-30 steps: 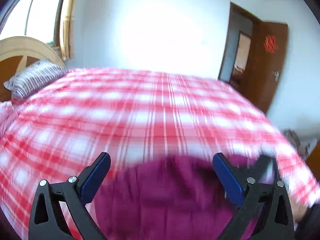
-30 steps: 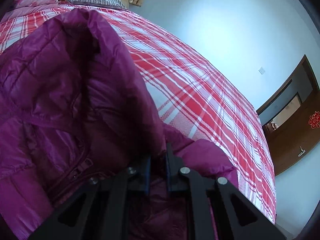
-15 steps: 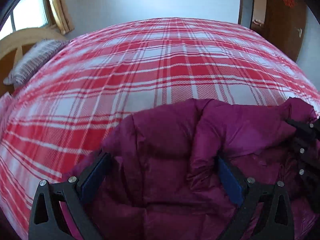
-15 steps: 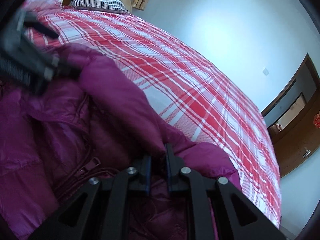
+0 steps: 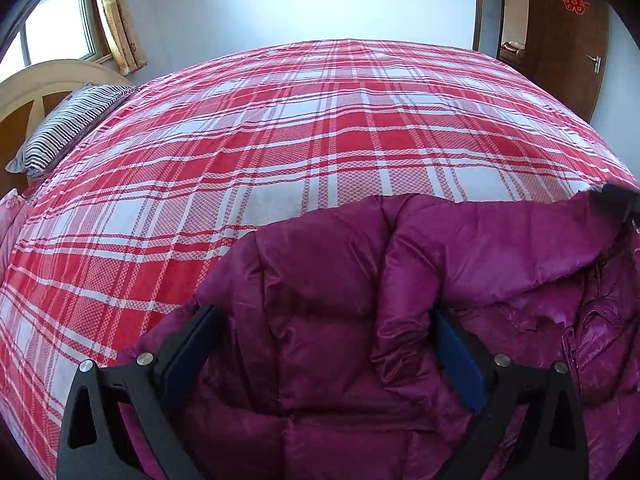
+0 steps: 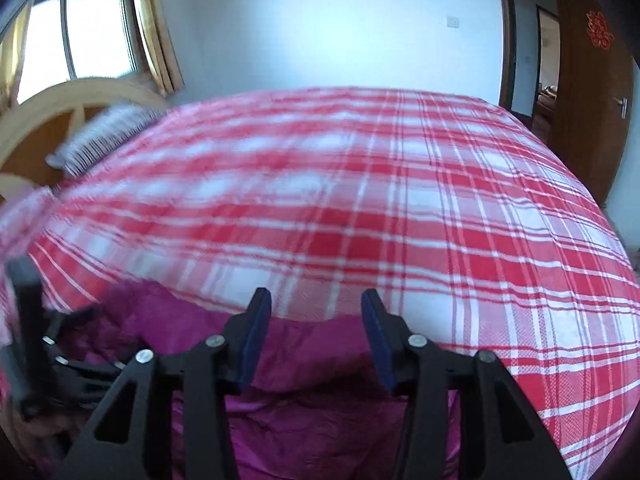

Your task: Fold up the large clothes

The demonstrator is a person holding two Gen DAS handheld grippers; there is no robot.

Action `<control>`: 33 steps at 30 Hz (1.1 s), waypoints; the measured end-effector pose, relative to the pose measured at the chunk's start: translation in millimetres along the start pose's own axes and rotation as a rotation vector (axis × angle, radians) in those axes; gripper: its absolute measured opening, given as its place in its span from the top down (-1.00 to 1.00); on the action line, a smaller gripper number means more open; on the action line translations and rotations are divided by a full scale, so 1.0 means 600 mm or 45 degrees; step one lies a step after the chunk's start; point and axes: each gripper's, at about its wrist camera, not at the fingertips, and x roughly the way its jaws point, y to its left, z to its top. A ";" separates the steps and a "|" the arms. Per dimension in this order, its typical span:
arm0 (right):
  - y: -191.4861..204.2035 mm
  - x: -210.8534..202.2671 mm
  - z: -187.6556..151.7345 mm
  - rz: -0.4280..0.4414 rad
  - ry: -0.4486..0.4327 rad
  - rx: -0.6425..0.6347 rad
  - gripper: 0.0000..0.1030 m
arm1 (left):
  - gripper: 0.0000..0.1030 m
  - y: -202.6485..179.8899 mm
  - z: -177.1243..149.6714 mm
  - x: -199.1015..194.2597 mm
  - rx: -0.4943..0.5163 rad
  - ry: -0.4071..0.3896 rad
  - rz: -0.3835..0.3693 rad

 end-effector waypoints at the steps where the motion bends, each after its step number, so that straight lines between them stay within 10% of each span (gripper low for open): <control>1: 0.007 0.014 -0.013 -0.043 0.044 -0.048 0.06 | -0.98 0.002 0.000 -0.007 -0.005 -0.006 -0.004; 8: 0.005 0.010 -0.085 -0.113 0.071 -0.212 0.21 | -0.98 0.002 0.064 -0.150 -0.076 -0.377 -0.106; 11: 0.000 0.021 -0.084 -0.113 0.073 -0.210 0.21 | -0.98 -0.040 0.088 -0.122 -0.020 -0.271 -0.197; 17: 0.005 0.017 -0.086 -0.114 0.086 -0.217 0.20 | -0.98 -0.084 0.025 0.025 0.089 0.077 -0.079; 26: 0.015 -0.067 -0.038 -0.042 -0.122 -0.084 0.21 | -0.98 -0.076 0.019 0.026 0.020 0.017 -0.120; 33: 0.013 0.052 -0.062 -0.070 0.107 -0.043 0.22 | -0.98 -0.067 0.018 0.028 -0.016 0.006 -0.159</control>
